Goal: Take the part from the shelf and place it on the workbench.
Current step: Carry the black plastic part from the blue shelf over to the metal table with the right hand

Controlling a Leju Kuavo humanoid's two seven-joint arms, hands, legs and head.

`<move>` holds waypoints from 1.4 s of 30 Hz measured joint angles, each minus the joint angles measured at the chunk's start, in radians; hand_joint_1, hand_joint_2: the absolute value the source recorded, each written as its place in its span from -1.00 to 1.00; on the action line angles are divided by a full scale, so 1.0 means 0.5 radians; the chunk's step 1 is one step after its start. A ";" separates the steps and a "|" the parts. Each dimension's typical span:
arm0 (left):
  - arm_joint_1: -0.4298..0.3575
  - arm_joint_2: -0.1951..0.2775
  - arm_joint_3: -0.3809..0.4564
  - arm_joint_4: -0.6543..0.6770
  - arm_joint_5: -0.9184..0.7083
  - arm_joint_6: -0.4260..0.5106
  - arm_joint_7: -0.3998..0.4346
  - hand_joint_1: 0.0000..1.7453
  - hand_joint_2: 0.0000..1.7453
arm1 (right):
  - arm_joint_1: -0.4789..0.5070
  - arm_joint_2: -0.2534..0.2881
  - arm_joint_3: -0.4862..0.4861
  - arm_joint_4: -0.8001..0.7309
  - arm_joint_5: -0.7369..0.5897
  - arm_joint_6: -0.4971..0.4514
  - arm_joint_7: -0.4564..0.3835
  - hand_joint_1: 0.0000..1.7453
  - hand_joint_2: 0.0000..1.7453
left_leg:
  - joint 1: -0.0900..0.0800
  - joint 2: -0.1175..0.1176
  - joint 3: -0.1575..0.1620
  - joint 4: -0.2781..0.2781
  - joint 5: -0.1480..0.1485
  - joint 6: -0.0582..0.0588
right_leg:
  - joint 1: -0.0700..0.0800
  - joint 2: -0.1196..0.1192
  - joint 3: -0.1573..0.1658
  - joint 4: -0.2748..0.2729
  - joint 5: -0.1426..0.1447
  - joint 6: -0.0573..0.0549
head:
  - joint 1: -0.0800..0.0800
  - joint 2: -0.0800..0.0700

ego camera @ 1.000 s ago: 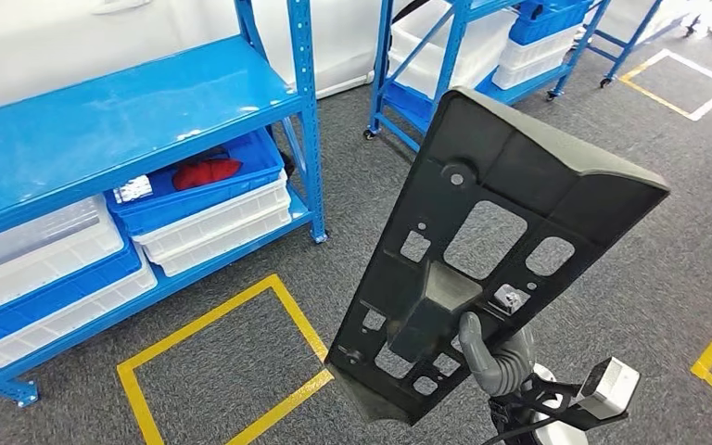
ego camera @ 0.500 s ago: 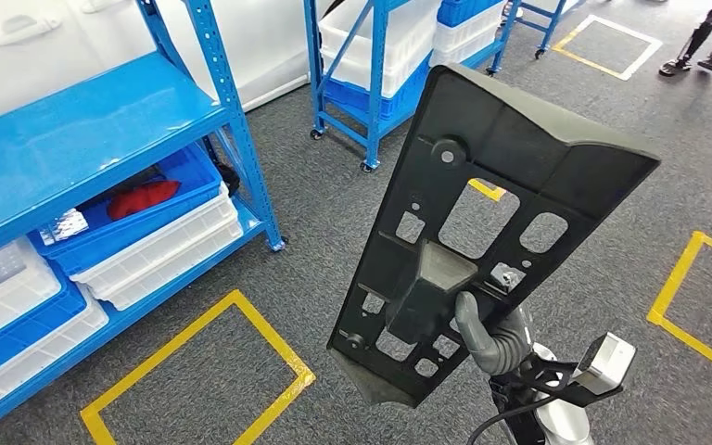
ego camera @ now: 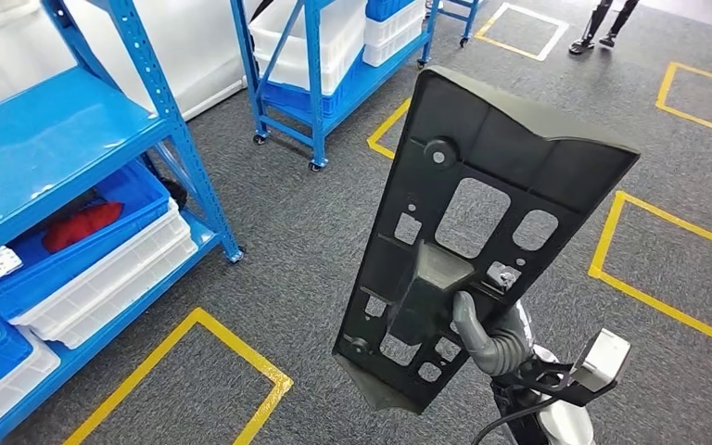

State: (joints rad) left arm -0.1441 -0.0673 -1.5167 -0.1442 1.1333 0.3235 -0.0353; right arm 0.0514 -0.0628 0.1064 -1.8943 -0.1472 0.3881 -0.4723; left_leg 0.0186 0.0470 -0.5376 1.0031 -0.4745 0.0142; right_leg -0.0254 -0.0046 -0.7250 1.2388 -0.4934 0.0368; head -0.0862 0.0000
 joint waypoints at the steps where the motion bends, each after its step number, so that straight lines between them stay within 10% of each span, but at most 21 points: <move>1: -0.002 -0.003 0.000 0.000 0.005 -0.005 0.024 -1.00 1.00 | 0.015 -0.007 -0.006 -0.006 -0.002 -0.003 -0.001 1.00 1.00 | -0.001 0.018 0.009 0.000 -0.007 -0.008 | -0.001 -0.041 0.078 -0.143 0.060 -0.001 | 0.000 0.000; 4: -0.003 -0.007 0.001 0.001 0.025 -0.016 0.068 -1.00 1.00 | 0.039 -0.027 -0.021 -0.017 -0.006 -0.013 -0.022 1.00 1.00 | -0.017 0.071 0.031 0.002 -0.030 -0.041 | 0.023 -0.130 0.220 -0.412 0.125 -0.035 | 0.000 0.000; 7: -0.003 -0.011 0.001 0.001 0.039 -0.022 0.077 -1.00 1.00 | 0.057 -0.050 -0.033 -0.013 -0.020 -0.019 -0.055 1.00 1.00 | -0.017 0.108 0.053 0.002 -0.053 -0.075 | 0.031 -0.067 0.220 -0.423 0.121 -0.075 | 0.000 0.000; 13: -0.016 -0.011 0.004 0.001 0.042 -0.014 0.034 -1.00 1.00 | 0.100 -0.060 -0.046 -0.012 -0.023 -0.041 -0.074 1.00 1.00 | -0.009 -0.074 -0.193 0.555 -0.312 -0.092 | 0.032 0.058 0.233 -0.436 0.124 -0.128 | 0.000 0.000; 18: 0.007 -0.010 0.008 0.001 0.054 0.012 -0.066 -1.00 1.00 | 0.134 -0.047 -0.046 -0.026 -0.006 -0.050 -0.063 1.00 1.00 | -0.005 -0.186 -0.047 0.146 -0.043 -0.066 | 0.037 0.197 0.223 -0.409 0.118 -0.112 | 0.000 0.000; 22: 0.004 -0.010 0.008 0.001 0.052 0.015 -0.079 -1.00 1.00 | 0.130 -0.040 -0.046 -0.025 -0.007 -0.028 -0.083 1.00 1.00 | -0.009 -0.202 -0.006 0.032 -0.030 -0.034 | 0.027 0.263 0.192 -0.409 0.137 -0.058 | 0.000 0.000; 26: 0.007 -0.002 0.008 0.001 0.051 0.006 -0.068 -1.00 1.00 | 0.127 -0.039 -0.047 -0.025 -0.006 -0.026 -0.109 1.00 1.00 | -0.004 -0.113 0.017 0.000 -0.014 -0.001 | 0.031 0.077 0.068 -0.148 -0.003 -0.023 | 0.000 0.000; 29: 0.014 0.008 0.008 0.001 0.064 0.003 -0.055 -1.00 1.00 | 0.125 -0.037 -0.047 -0.024 -0.007 -0.023 -0.125 1.00 1.00 | -0.011 -0.036 0.021 0.001 -0.023 0.004 | 0.021 0.022 -0.066 0.115 -0.082 -0.009 | 0.000 0.000; 34: 0.018 0.015 0.012 0.001 0.087 0.025 -0.046 -1.00 1.00 | 0.099 -0.034 -0.047 -0.016 -0.018 -0.017 -0.137 1.00 1.00 | -0.026 0.068 0.059 0.003 -0.061 -0.030 | 0.038 -0.115 0.193 -0.370 0.122 -0.045 | 0.000 0.000; 38: 0.016 0.021 0.017 0.002 0.098 0.039 -0.050 -1.00 1.00 | 0.100 -0.021 -0.050 -0.016 -0.024 -0.018 -0.145 1.00 1.00 | -0.031 0.103 0.081 0.006 -0.096 -0.072 | 0.049 -0.055 0.207 -0.414 0.116 -0.107 | 0.000 0.000; 42: 0.012 0.034 0.026 0.002 0.094 0.043 -0.032 -1.00 1.00 | 0.099 -0.006 -0.051 -0.018 -0.018 -0.015 -0.151 1.00 1.00 | -0.022 -0.058 -0.101 0.401 -0.293 -0.090 | 0.047 0.026 0.219 -0.429 0.120 -0.146 | 0.000 0.000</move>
State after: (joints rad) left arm -0.1381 -0.0504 -1.5039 -0.1434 1.1801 0.3450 -0.0512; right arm 0.1010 -0.0656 0.0809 -1.9032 -0.1559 0.3807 -0.5480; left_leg 0.0078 0.0181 -0.5883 1.2035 -0.6209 -0.0307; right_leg -0.0021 0.0085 -0.6153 1.0243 -0.4332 -0.0361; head -0.0863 0.0000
